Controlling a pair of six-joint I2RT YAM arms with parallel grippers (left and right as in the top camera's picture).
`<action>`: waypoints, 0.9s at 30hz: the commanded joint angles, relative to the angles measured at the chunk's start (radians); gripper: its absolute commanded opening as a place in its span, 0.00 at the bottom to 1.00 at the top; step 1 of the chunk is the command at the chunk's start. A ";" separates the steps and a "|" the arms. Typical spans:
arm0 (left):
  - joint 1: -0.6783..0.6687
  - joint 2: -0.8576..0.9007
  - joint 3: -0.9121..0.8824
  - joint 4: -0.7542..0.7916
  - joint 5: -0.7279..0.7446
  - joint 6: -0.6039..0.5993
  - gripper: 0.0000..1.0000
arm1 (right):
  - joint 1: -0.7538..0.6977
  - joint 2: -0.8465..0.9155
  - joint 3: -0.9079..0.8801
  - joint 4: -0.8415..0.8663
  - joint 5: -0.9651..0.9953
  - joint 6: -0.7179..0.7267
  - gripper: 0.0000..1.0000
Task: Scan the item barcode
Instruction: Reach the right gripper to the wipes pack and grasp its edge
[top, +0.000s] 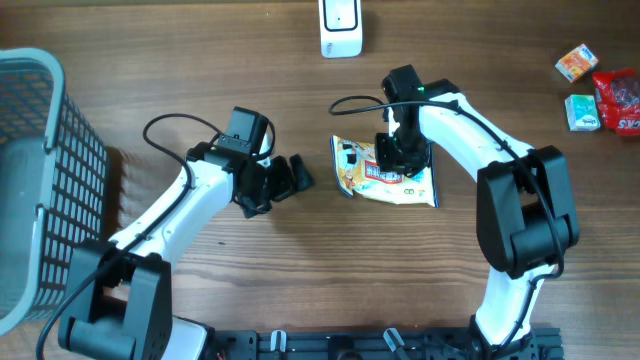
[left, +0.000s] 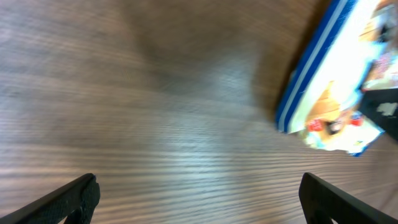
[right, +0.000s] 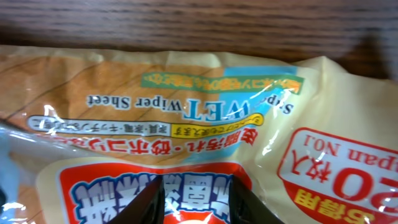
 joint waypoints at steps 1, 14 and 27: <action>-0.073 -0.005 0.006 0.095 0.054 -0.017 1.00 | -0.006 0.014 -0.007 0.010 0.088 0.013 0.38; -0.220 0.204 0.006 0.412 -0.024 -0.174 1.00 | -0.005 0.032 -0.007 0.077 0.022 0.014 0.39; -0.204 0.296 0.007 0.488 0.095 -0.139 0.35 | -0.005 0.036 -0.007 0.079 0.023 0.011 0.39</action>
